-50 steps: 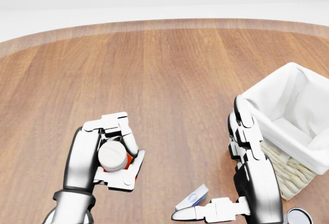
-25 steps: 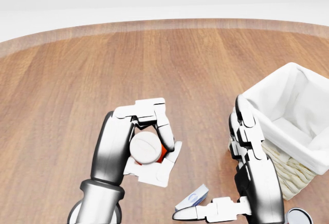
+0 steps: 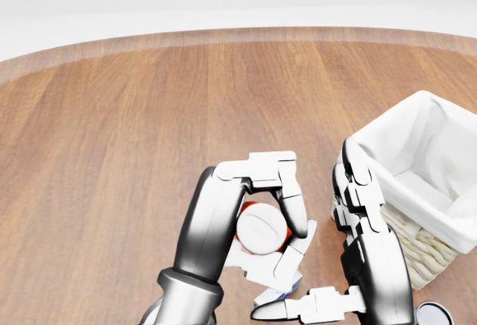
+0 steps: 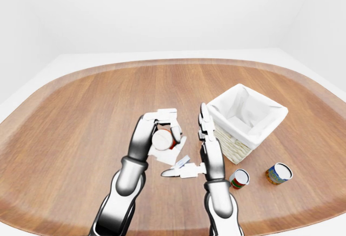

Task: Pick up the ketchup, and put it in the basket.

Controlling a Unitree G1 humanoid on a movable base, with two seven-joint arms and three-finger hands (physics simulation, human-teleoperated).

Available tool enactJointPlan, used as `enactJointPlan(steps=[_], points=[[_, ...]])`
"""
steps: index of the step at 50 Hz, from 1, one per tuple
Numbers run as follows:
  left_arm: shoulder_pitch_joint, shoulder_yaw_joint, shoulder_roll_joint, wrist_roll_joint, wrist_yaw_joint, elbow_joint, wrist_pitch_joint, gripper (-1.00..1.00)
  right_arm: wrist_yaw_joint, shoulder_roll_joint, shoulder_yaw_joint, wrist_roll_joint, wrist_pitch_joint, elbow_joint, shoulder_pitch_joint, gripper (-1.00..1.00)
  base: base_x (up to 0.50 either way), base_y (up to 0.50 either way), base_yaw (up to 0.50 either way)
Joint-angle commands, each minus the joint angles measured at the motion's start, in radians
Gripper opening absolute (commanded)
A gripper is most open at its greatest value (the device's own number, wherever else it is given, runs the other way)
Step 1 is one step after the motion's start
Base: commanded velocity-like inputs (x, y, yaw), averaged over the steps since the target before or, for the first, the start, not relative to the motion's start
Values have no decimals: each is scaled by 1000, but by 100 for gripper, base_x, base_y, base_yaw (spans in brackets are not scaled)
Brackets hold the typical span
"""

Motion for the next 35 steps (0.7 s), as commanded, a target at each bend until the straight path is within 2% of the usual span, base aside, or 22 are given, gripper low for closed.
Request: enactJointPlan(steps=[1, 6, 10, 17, 35], points=[[-4, -75, -30, -14, 53, -25, 0, -100, 3, 1, -4, 4, 0, 1, -1, 100, 0, 0, 0], [6, -133, -37, 15, 60, -54, 0, -100, 5, 1, -2, 4, 1, 3, -2, 100, 0, 0, 0], [6, -138, -37, 16, 61, -55, 0, -100, 5, 1, -2, 4, 1, 4, -3, 100, 0, 0, 0], [23, -201, -42, 37, 76, -66, 0, -100, 1, 4, -6, 8, 1, 6, -5, 100, 0, 0, 0], [35, -284, -47, 63, 94, -88, 0, -100, -1, 2, -10, 6, 4, -2, -2, 100, 0, 0, 0]])
